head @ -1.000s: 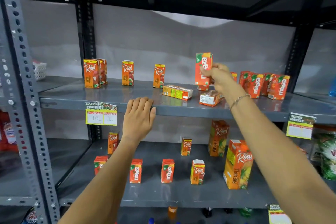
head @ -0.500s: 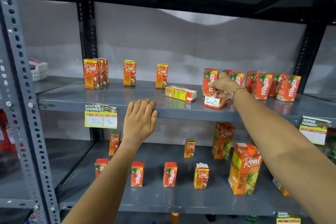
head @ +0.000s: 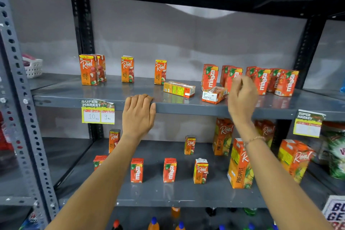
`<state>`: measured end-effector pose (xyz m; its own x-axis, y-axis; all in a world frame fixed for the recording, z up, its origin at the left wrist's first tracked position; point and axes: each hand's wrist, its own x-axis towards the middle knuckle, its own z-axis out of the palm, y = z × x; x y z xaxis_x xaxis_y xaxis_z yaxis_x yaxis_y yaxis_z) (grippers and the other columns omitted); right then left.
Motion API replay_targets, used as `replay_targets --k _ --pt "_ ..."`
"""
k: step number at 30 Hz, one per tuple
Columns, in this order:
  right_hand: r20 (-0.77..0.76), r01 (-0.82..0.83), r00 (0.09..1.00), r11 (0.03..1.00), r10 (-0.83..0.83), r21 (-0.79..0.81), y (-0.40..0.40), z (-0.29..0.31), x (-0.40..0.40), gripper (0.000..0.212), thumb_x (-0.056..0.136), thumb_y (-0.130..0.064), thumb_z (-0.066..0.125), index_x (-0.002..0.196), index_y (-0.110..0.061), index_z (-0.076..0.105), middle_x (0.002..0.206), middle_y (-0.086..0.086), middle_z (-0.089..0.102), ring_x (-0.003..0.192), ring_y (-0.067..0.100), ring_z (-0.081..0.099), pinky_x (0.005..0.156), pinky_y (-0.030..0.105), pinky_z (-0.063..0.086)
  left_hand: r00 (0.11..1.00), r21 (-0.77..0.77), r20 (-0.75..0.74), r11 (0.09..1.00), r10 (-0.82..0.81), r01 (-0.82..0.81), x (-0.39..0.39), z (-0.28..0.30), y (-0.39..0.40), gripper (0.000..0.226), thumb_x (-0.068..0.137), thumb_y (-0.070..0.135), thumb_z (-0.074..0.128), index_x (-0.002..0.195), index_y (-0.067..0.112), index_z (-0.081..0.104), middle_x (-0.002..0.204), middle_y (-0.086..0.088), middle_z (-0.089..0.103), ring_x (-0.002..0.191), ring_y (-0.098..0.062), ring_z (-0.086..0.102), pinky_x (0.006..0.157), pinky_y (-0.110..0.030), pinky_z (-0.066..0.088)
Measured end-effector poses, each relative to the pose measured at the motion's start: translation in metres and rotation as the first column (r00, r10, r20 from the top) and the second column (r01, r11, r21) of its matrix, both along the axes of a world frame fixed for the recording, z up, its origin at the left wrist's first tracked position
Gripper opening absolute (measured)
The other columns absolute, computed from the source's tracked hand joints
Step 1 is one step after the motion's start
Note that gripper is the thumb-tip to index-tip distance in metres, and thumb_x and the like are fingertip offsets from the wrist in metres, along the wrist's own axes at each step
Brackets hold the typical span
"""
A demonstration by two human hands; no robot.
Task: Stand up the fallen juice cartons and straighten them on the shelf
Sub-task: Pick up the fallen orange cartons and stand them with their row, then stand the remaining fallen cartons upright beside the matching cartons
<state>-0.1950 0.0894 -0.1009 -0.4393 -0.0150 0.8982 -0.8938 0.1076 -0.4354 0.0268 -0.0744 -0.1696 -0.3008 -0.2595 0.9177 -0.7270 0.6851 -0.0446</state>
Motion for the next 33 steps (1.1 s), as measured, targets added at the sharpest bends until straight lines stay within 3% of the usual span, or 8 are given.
replay_targets --k 4,7,10,14,17,24,30,33 --pt "-0.17 0.237 0.961 0.966 -0.218 0.107 0.004 -0.061 -0.02 0.037 0.1 -0.023 0.032 0.083 -0.005 0.059 0.084 0.011 0.064 0.081 0.027 0.056 0.085 0.033 0.039 0.995 0.123 -0.1 0.992 -0.004 0.016 -0.018 0.03 0.028 0.041 0.097 0.03 0.028 0.076 0.011 0.057 0.077 -0.007 0.062 0.073 -0.026 0.054 0.071 -0.036 0.041" --pt "-0.273 0.309 0.927 0.936 -0.257 0.169 0.004 -0.079 -0.034 0.037 0.099 -0.022 0.03 0.094 -0.007 0.063 0.098 0.011 0.066 0.095 0.028 0.056 0.103 0.041 0.032 0.956 0.157 -0.039 0.943 -0.291 0.293 -0.054 0.065 0.058 0.034 0.096 0.028 0.034 0.086 0.008 0.06 0.086 -0.009 0.064 0.081 -0.026 0.058 0.069 -0.037 0.044" --pt "-0.309 0.311 0.919 0.932 -0.245 0.187 0.001 -0.083 -0.039 0.04 0.099 -0.026 0.029 0.102 -0.006 0.064 0.105 0.012 0.065 0.1 0.028 0.055 0.105 0.041 0.03 0.87 0.248 0.012 0.844 -0.493 0.475 -0.092 0.092 0.076 0.026 0.097 0.022 0.037 0.104 0.008 0.058 0.104 -0.009 0.063 0.093 -0.024 0.057 0.074 -0.036 0.048" --pt "-0.343 0.322 0.91 0.917 -0.232 0.235 0.005 -0.084 -0.046 0.045 0.1 -0.03 0.024 0.107 -0.007 0.062 0.109 0.011 0.065 0.104 0.024 0.052 0.107 0.04 0.029 0.859 0.46 0.136 0.8 -0.493 0.386 -0.13 0.111 0.069 0.027 0.096 0.011 0.038 0.116 0.005 0.056 0.116 -0.016 0.063 0.102 -0.032 0.06 0.085 -0.042 0.051" --pt "-0.333 0.319 0.914 0.918 -0.232 0.235 0.005 -0.085 -0.046 0.041 0.099 -0.029 0.028 0.107 -0.008 0.062 0.109 0.01 0.064 0.105 0.024 0.053 0.109 0.038 0.027 0.9 0.572 0.136 0.774 -0.415 0.271 -0.148 0.116 0.077 0.04 0.098 0.03 0.034 0.11 0.0 0.058 0.111 -0.022 0.063 0.1 -0.036 0.059 0.081 -0.037 0.047" --pt "-0.306 0.269 0.933 0.93 -0.187 0.251 0.008 -0.084 -0.045 0.034 0.097 -0.026 0.037 0.107 -0.007 0.063 0.108 0.01 0.065 0.105 0.026 0.059 0.11 0.037 0.027 0.9 0.596 0.357 0.803 -0.249 -0.014 -0.187 0.106 0.107 0.037 0.093 0.039 0.046 0.112 0.01 0.059 0.116 -0.011 0.063 0.104 -0.029 0.059 0.077 -0.033 0.044" --pt "-0.311 0.213 0.943 0.936 -0.121 0.281 0.014 -0.083 -0.047 0.037 0.097 -0.03 0.035 0.109 -0.009 0.063 0.109 0.008 0.065 0.106 0.024 0.059 0.109 0.036 0.029 0.906 0.606 0.335 0.796 -0.259 0.003 -0.166 0.128 0.096 0.033 0.096 0.018 0.041 0.118 -0.001 0.056 0.121 -0.019 0.059 0.11 -0.035 0.057 0.088 -0.038 0.046" --pt "-0.297 0.2 0.949 0.935 -0.11 0.293 0.013 -0.084 -0.048 0.035 0.096 -0.031 0.037 0.11 -0.011 0.063 0.11 0.007 0.065 0.106 0.023 0.06 0.109 0.037 0.031 0.844 0.684 0.319 0.721 -0.431 0.109 -0.148 0.136 0.077 0.039 0.094 0.005 0.046 0.133 0.007 0.049 0.135 -0.013 0.054 0.123 -0.028 0.05 0.098 -0.034 0.041"
